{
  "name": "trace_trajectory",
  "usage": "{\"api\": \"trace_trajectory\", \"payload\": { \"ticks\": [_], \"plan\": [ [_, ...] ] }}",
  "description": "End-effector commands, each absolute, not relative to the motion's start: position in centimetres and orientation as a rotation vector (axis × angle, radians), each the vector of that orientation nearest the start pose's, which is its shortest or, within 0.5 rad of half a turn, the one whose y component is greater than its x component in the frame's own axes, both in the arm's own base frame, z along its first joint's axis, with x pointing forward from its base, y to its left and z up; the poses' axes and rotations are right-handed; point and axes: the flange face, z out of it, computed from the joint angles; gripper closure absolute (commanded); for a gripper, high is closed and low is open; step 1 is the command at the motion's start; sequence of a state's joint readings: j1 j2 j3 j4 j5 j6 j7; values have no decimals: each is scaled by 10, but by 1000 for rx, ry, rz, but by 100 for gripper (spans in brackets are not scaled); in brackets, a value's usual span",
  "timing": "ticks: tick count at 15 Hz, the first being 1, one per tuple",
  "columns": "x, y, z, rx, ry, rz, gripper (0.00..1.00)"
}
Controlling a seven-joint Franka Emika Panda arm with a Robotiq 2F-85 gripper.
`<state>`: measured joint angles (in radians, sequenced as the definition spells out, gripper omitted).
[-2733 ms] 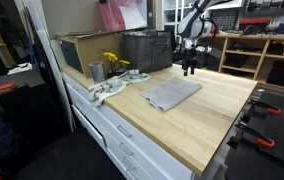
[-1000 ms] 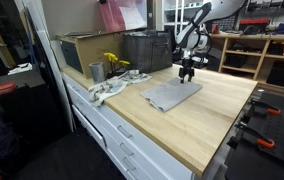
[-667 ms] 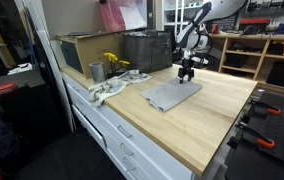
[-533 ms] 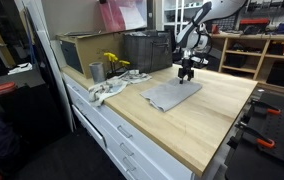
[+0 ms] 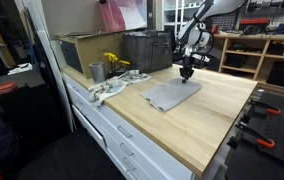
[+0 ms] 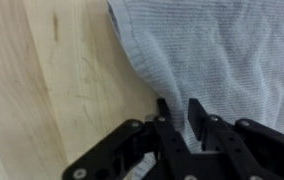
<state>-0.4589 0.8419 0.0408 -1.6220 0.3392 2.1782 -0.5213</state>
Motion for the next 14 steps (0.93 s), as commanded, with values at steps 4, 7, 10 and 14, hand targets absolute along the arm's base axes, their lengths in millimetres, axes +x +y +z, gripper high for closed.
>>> {"api": "trace_trajectory", "payload": {
  "ticks": [4, 7, 10, 14],
  "plan": [
    [582, -253, 160, -2861, 320, 96, 100],
    [585, -231, 179, -2949, 337, 62, 98],
    [592, -194, 192, -3051, 313, 63, 98],
    [604, -139, 206, -3182, 238, 98, 98]
  ]
}}
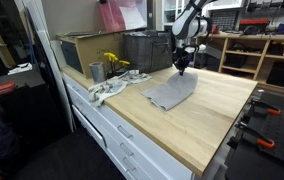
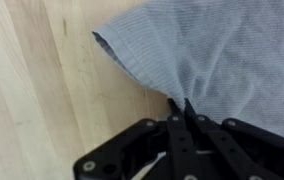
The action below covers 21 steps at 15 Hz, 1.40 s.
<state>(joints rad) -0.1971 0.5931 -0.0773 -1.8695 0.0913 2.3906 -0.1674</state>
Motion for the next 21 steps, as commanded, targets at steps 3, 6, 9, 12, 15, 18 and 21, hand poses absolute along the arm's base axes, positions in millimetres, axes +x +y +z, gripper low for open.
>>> {"api": "trace_trajectory", "payload": {
  "ticks": [3, 6, 9, 12, 15, 18, 21],
  "plan": [
    [613, -103, 213, -3269, 187, 107, 98],
    [621, -70, 218, -3314, 142, 109, 98],
    [625, -38, 223, -3319, 83, 123, 98],
    [626, -10, 225, -3329, 43, 135, 98],
    [627, 19, 226, -3352, 40, 135, 98],
    [627, 50, 226, -3390, 23, 94, 98],
    [626, 84, 224, -3431, -11, 50, 98]
  ]
}}
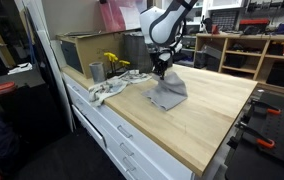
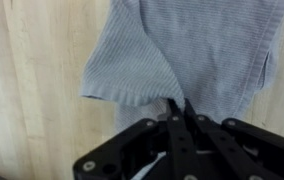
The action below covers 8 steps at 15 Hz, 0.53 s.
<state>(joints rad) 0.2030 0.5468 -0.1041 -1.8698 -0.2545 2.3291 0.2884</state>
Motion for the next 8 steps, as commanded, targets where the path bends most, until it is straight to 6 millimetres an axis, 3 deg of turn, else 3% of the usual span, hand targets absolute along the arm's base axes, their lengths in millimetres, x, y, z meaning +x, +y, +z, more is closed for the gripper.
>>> {"api": "trace_trajectory", "payload": {
  "ticks": [1, 2, 3, 8],
  "plan": [
    [624, 95, 224, -3441, -20, 44, 98],
    [622, 105, 224, -3451, -34, 32, 79],
    [621, 114, 223, -3452, -60, 15, 68],
    [618, 133, 226, -3435, -64, 20, 30]
  ]
}}
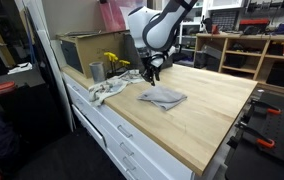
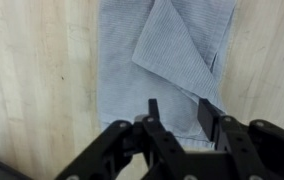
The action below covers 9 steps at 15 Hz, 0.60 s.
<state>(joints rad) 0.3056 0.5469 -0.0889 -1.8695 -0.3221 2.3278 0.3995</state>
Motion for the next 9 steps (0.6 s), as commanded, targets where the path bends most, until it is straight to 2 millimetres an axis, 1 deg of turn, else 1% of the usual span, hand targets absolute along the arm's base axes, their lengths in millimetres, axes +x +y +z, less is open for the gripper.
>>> {"api": "trace_trajectory", "payload": {
  "ticks": [1, 2, 3, 4, 5, 7, 9],
  "plan": [
    [619, 130, 229, -3427, -46, 16, 23],
    [622, 125, 231, -3421, -27, 14, 17],
    [626, 114, 232, -3413, 5, 21, 8],
    [629, 102, 232, -3391, 1, 45, 2],
    [631, 89, 232, -3372, 18, 69, 0],
    [633, 55, 223, -3329, 10, 136, 0],
    [632, 23, 211, -3281, 2, 225, 0]
  ]
}}
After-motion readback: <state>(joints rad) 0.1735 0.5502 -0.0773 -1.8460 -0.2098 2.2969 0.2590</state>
